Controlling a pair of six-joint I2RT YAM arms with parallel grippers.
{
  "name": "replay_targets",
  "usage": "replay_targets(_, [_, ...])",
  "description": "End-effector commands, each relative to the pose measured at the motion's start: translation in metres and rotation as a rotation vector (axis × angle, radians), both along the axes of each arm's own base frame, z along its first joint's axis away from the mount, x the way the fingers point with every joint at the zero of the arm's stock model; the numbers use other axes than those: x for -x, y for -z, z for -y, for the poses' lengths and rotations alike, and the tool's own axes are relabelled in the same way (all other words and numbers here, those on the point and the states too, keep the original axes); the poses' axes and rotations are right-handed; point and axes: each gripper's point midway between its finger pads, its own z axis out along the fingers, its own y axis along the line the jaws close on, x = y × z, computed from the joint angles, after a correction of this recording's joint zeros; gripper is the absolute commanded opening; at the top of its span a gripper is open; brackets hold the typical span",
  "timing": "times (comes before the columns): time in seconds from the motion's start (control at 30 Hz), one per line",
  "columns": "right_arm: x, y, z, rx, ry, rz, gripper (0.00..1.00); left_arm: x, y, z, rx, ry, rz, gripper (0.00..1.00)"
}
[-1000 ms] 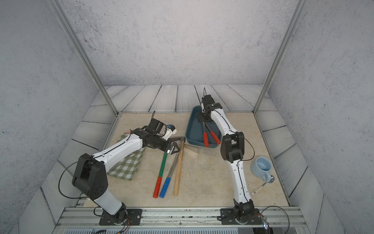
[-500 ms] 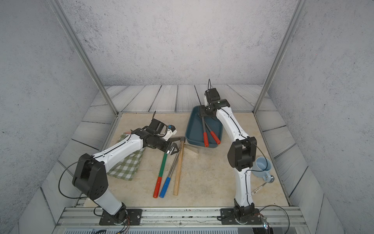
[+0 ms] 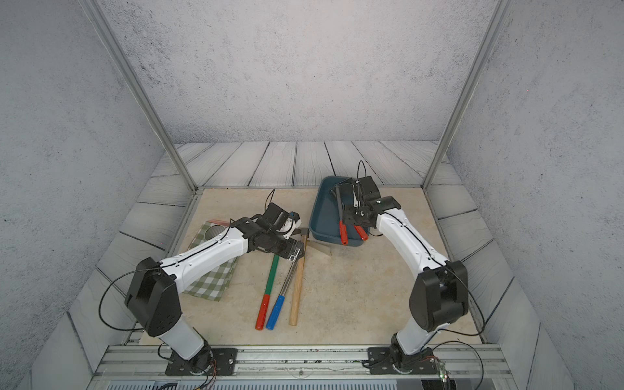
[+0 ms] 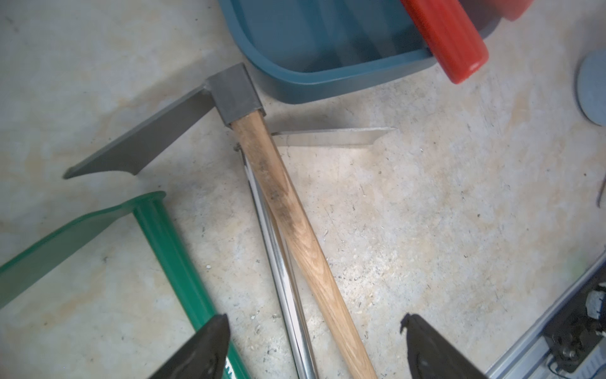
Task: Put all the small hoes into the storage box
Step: Place the hoe in the storage box, then pick up the hoe from the center of the board.
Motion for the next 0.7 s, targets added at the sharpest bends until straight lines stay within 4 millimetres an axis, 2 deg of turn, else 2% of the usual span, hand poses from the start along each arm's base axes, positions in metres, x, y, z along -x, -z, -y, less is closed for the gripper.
replay_targets(0.0, [0.012,-0.007,0.009,0.002,0.031,0.040,0.66,0.001,0.006,0.000,-0.071,-0.120,-0.014,0.86])
replay_targets(0.1, [0.026,-0.003,0.017,0.007,0.049,0.043,0.66,0.009,0.018,0.005,-0.121,-0.153,-0.027,0.84])
replay_targets(0.27, [0.043,0.011,0.021,-0.005,0.049,0.035,0.66,0.017,0.043,0.011,-0.113,-0.210,-0.057,0.82])
replay_targets(0.47, [0.057,0.028,0.021,-0.017,0.030,0.001,0.65,0.019,0.061,0.008,-0.140,-0.265,-0.016,0.75])
replay_targets(0.67, [0.067,0.035,0.026,-0.021,0.052,-0.007,0.65,0.026,0.076,0.020,-0.139,-0.245,-0.049,0.70])
